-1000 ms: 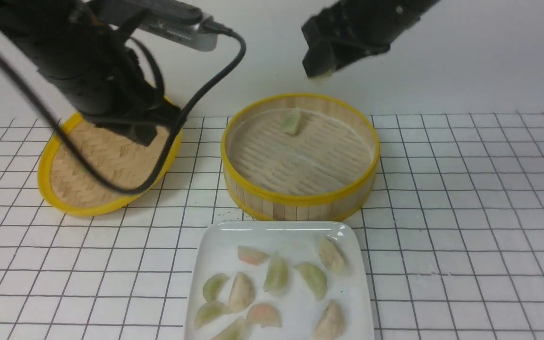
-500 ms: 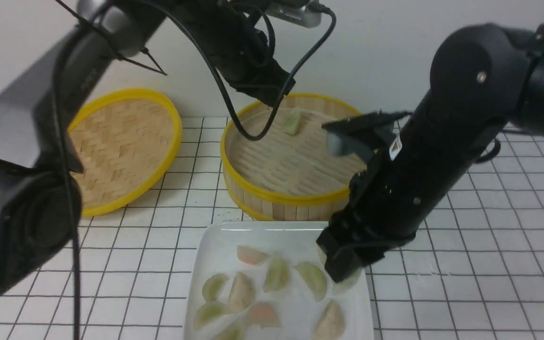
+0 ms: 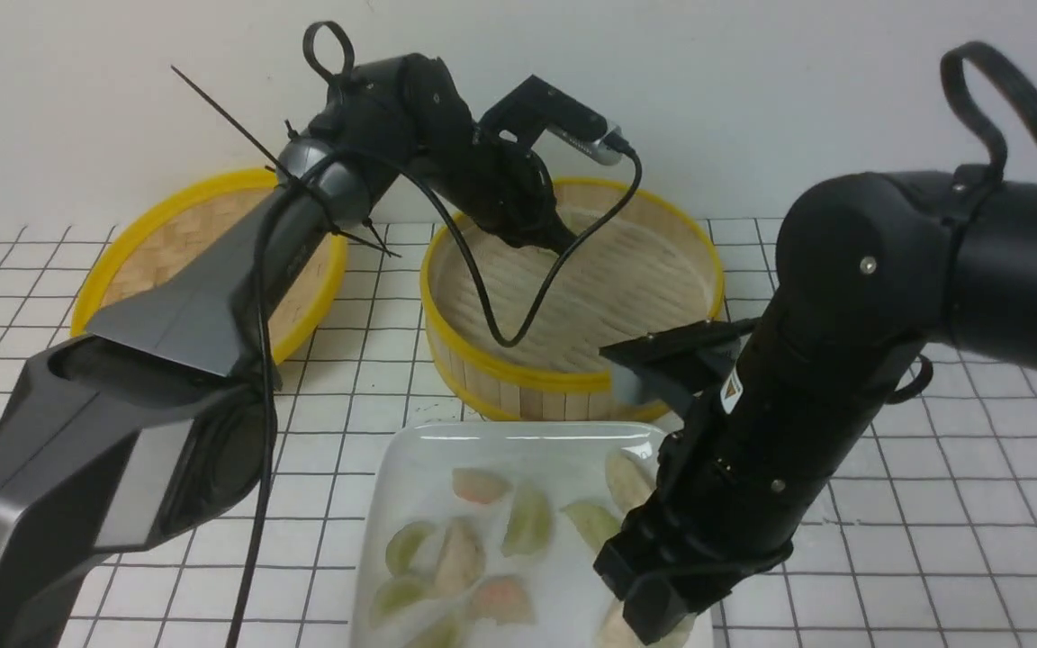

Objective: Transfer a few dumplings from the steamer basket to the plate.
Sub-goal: Use the right arm to put the dumpling into the plate

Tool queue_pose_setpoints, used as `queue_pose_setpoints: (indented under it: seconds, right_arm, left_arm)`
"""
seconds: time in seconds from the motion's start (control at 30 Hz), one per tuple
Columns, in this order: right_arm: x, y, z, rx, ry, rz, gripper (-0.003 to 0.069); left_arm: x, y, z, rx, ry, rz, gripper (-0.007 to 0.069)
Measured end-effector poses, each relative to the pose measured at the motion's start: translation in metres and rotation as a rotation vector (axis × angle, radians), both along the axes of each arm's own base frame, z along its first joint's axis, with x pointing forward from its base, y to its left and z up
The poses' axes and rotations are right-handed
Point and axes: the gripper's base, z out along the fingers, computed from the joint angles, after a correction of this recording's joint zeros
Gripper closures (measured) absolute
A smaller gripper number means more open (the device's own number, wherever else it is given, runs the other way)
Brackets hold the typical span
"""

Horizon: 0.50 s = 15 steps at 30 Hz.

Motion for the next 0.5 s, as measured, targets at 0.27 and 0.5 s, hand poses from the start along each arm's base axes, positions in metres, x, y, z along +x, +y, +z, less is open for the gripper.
queue_pose_setpoints:
  seconds: [0.27, 0.5]
  right_arm:
    - [-0.006, 0.006, -0.001, 0.0, 0.006, 0.016, 0.0222]
    - [-0.013, 0.013, -0.001, 0.002, 0.004, 0.057, 0.0131]
  left_arm:
    - [0.006, -0.004, 0.005, -0.061, -0.081, 0.011, 0.0615]
    - [0.006, -0.005, 0.004, -0.058, -0.102, -0.022, 0.049]
